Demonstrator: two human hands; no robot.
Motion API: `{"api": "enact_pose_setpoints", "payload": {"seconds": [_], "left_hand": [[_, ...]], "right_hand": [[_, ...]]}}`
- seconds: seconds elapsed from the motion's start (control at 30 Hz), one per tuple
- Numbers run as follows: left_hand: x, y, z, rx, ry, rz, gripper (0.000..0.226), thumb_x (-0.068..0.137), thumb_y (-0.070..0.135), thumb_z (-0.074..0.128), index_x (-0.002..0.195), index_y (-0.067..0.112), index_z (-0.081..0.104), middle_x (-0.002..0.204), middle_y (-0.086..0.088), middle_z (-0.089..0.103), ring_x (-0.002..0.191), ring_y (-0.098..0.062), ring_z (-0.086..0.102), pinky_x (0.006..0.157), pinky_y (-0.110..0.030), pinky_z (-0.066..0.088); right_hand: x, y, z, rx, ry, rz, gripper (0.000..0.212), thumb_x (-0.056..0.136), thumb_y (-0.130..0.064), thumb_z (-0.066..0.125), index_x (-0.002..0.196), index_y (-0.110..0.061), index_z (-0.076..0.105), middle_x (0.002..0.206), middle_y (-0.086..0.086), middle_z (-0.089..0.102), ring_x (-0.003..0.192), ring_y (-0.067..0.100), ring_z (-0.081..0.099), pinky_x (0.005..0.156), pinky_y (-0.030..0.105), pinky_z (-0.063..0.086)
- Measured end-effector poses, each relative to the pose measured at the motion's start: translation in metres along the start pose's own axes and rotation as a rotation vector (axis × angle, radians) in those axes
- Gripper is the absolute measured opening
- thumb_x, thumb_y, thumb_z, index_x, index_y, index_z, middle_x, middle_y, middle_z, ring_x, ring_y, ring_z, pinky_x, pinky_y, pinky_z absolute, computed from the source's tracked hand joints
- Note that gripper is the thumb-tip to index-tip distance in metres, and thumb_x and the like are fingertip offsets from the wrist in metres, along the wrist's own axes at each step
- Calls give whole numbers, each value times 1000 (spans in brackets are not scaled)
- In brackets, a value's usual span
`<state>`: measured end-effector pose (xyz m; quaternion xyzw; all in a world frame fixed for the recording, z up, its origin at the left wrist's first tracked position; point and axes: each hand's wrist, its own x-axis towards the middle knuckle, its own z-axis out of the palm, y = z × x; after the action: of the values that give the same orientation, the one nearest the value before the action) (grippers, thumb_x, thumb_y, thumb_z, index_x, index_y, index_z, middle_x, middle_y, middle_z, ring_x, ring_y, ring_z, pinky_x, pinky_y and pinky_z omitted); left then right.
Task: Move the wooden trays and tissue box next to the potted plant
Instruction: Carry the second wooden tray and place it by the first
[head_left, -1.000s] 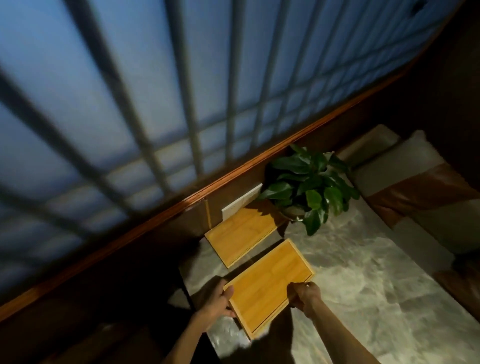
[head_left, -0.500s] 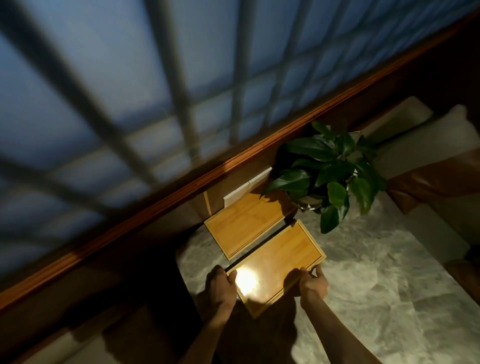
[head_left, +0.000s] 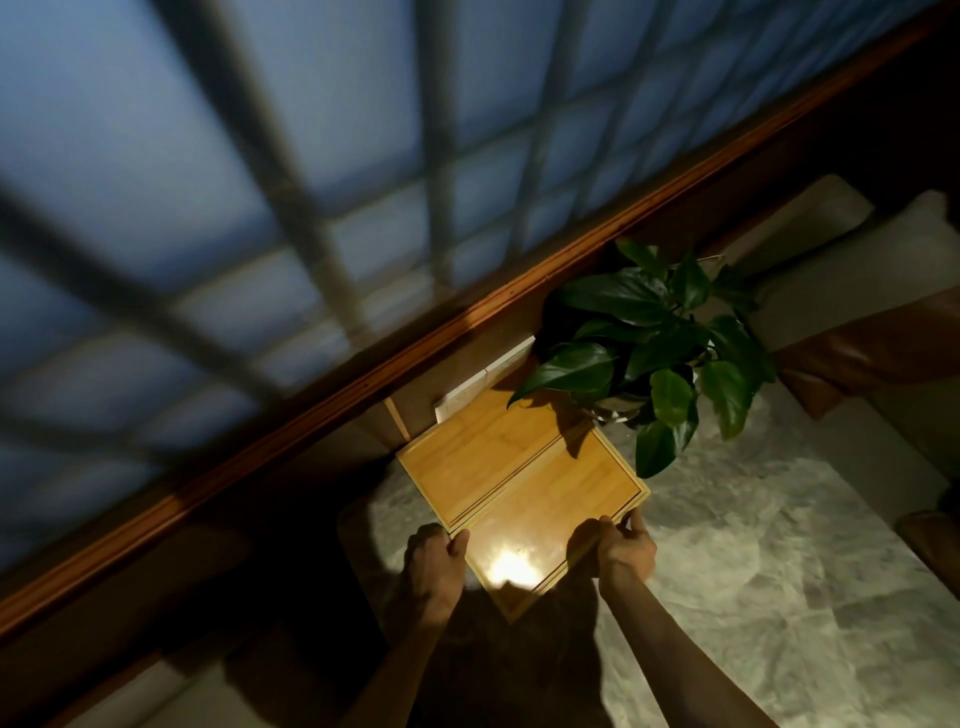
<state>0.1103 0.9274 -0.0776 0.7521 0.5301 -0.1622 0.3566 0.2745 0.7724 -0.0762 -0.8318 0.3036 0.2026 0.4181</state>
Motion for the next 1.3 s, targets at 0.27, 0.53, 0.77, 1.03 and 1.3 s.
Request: {"api": "enact_pose_setpoints", "payload": {"seconds": [0.27, 0.53, 0.77, 1.03, 1.3], "left_hand": [[-1, 2, 3, -121, 50, -11, 44, 92, 45, 54, 90, 3, 65, 104, -17, 66, 97, -29, 61, 82, -40, 50], [1, 3, 6, -226, 53, -52, 38, 90, 39, 61, 75, 4, 60, 94, -16, 68, 81, -31, 69, 74, -48, 59], [-1, 3, 3, -199, 55, -12, 35, 91, 37, 61, 71, 9, 55, 98, -15, 66, 90, -26, 63, 76, -42, 57], [0, 17, -33, 129, -123, 11, 46, 93, 45, 51, 107, 3, 64, 113, -15, 68, 104, -28, 64, 85, -38, 51], [-39, 50, -113, 250, 34, 270, 34, 97, 37, 41, 98, 14, 66, 104, 0, 72, 89, -16, 64, 62, -24, 36]], "right_hand": [[2, -3, -3, -55, -7, -23, 54, 93, -16, 61, 145, -17, 46, 139, 11, 60, 123, 33, 60, 108, 49, 46], [-4, -7, -6, -52, -27, -32, 54, 93, -14, 62, 145, -14, 46, 142, 10, 57, 129, 32, 55, 111, 44, 43], [-4, -5, -9, -68, -90, -53, 54, 95, -15, 59, 146, -14, 44, 141, 11, 58, 127, 33, 57, 110, 48, 44], [-6, -19, -28, -68, -254, -7, 32, 97, -8, 52, 129, -7, 59, 108, 23, 68, 96, 38, 66, 88, 49, 56], [-48, -45, -98, 47, -417, -195, 20, 98, -20, 52, 104, -16, 71, 115, 15, 69, 111, 31, 62, 101, 48, 49]]}}
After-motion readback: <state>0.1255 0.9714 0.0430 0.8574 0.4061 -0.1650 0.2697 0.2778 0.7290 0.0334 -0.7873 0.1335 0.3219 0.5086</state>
